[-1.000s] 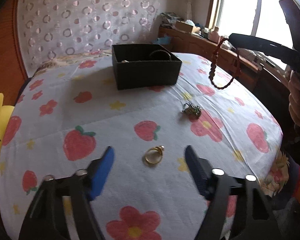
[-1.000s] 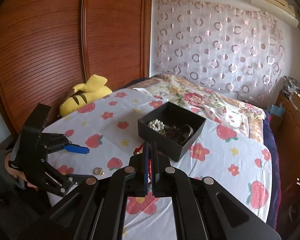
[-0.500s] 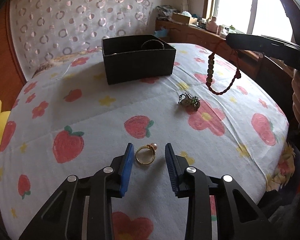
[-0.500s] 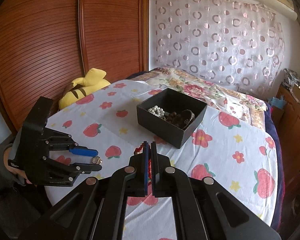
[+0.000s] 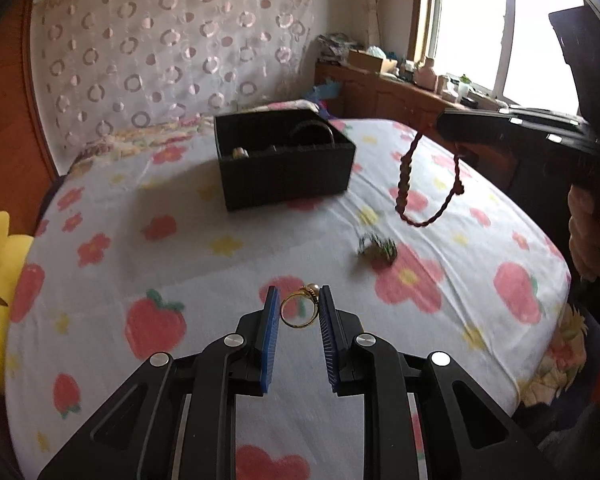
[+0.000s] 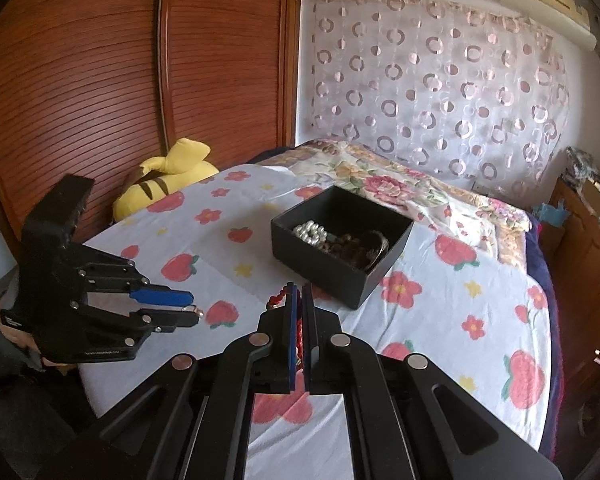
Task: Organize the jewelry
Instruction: 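Drop the ring into the black box with the left tool while the right tool drops the bracelet, then reach the right tool to the green pendant earring and close on it, then grasp the small gold stud with the left tool while the right tool holds the earring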
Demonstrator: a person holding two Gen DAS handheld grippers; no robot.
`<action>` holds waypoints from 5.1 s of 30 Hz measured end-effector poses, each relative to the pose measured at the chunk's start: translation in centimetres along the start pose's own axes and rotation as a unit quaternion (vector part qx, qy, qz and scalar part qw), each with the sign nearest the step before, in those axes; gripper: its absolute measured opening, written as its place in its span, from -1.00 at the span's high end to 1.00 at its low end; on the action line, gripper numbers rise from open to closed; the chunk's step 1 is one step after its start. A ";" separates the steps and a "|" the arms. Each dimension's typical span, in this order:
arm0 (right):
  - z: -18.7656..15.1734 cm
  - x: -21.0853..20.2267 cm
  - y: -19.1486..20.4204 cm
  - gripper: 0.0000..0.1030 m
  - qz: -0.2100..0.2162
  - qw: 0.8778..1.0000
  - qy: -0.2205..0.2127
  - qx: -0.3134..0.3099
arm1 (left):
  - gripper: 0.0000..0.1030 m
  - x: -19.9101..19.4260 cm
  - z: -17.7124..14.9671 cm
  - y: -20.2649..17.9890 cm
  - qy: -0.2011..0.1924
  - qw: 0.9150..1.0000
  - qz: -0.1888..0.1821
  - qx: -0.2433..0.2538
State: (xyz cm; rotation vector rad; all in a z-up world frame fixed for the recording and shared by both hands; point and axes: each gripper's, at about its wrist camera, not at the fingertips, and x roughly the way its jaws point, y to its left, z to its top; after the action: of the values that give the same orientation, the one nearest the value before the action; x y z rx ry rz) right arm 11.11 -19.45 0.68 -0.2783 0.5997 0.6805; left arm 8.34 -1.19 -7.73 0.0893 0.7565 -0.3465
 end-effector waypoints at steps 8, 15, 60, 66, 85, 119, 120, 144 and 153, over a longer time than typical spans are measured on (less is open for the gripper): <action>3.2 2.3 -1.5 0.94 -0.034 0.999 -0.008 -0.005 | 0.64 0.0 3.3 1.2 -0.023 1.000 0.012 -0.006; 5.9 5.1 -3.5 0.94 -0.054 0.998 -0.012 0.015 | 0.64 1.2 6.1 2.1 -0.033 0.999 0.032 0.002; 0.0 5.4 -6.4 0.57 -0.045 0.997 0.014 0.060 | -0.44 8.6 14.1 3.7 -0.031 0.998 0.061 -0.010; -2.0 4.0 -4.8 0.58 -0.023 0.998 0.019 0.060 | -0.79 5.4 11.5 3.3 -0.063 0.996 0.062 -0.007; -5.2 6.1 0.8 0.58 0.036 0.994 0.101 0.035 | -0.85 0.6 2.6 3.7 -0.059 0.996 0.028 -0.058; -5.2 7.8 0.8 0.33 0.036 0.989 0.146 -0.007 | -0.85 0.5 0.7 3.0 -0.047 0.997 0.014 -0.065; -5.4 7.6 0.8 0.44 0.039 0.989 0.145 -0.009 | -0.85 0.5 0.7 3.0 -0.046 0.997 0.015 -0.065; -3.7 1.7 -1.3 0.68 0.024 0.997 0.067 0.015 | -0.85 1.3 0.8 0.6 -0.020 0.999 -0.001 -0.034; -7.7 1.4 -3.1 0.68 0.012 0.995 0.071 0.073 | -0.38 2.7 1.0 -2.9 0.015 0.999 -0.034 0.014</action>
State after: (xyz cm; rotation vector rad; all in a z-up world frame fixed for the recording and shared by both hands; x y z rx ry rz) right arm 10.73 -24.33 -6.17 -0.1851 0.7860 0.6405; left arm 9.81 -4.88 -8.68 0.0954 0.7862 -0.4209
